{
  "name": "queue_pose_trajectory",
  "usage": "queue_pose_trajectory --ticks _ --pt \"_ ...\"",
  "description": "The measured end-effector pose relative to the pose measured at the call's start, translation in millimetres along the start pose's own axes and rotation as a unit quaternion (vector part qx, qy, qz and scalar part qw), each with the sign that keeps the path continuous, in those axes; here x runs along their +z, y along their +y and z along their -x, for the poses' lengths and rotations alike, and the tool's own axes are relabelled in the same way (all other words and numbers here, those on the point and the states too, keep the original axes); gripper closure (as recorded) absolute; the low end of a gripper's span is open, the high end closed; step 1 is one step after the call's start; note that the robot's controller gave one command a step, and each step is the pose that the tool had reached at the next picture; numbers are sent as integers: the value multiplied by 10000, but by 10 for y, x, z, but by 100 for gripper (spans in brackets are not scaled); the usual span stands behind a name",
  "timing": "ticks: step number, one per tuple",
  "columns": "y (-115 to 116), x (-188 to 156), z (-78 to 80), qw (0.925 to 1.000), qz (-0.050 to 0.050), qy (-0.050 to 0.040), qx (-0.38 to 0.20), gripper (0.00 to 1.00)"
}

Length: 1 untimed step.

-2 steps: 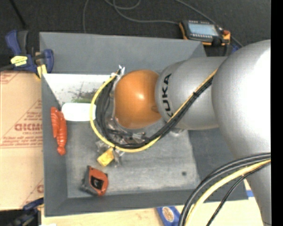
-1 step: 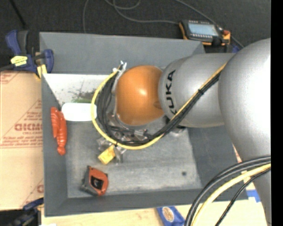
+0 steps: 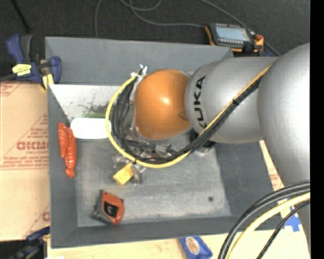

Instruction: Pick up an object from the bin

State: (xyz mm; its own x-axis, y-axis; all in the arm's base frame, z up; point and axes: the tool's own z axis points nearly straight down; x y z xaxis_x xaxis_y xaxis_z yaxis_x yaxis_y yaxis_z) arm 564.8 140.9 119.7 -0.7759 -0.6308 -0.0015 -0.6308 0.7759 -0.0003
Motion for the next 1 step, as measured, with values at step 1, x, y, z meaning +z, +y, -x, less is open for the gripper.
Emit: queue_pose_trajectory --ticks 1 --pt "-3 -140 5 10000 -4 -8 0 100"
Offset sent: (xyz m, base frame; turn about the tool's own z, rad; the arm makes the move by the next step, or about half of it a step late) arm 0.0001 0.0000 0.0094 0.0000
